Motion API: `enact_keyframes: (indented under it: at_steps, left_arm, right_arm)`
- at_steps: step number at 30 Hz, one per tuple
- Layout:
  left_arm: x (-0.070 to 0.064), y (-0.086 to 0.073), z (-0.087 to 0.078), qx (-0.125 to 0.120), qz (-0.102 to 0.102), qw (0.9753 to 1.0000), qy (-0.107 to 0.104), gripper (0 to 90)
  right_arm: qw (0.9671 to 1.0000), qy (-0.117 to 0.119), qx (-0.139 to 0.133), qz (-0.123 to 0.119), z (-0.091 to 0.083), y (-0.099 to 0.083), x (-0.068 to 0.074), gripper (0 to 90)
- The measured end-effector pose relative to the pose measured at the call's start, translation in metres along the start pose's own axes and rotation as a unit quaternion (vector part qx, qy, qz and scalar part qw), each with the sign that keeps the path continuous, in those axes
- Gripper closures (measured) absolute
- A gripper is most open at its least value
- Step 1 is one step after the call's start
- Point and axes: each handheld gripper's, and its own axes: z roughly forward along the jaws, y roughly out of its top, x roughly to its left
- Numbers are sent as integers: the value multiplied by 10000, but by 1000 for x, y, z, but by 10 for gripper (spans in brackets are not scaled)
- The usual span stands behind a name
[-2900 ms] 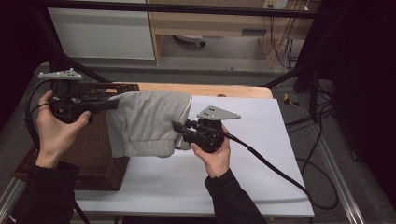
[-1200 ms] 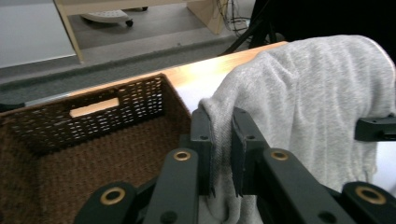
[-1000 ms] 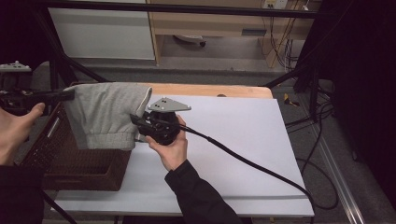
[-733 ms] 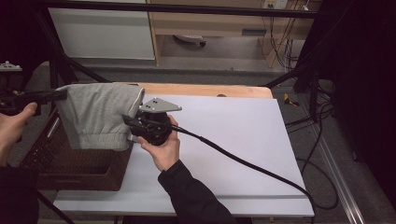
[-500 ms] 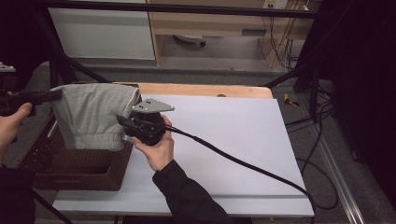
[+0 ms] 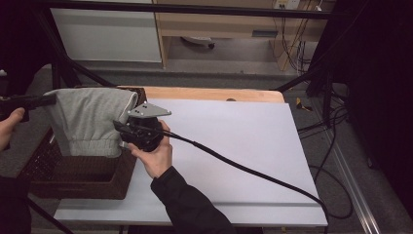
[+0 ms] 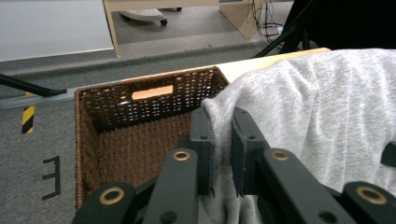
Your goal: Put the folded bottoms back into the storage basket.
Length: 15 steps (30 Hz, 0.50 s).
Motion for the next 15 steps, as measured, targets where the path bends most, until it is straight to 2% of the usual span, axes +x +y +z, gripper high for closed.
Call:
enact_keyframes:
  at_steps: [15]
  left_arm:
    - [22,-11,-2,28,-176,9996,212,806]
  right_arm:
    - [9999,119,52,12,21,-5,12,706]
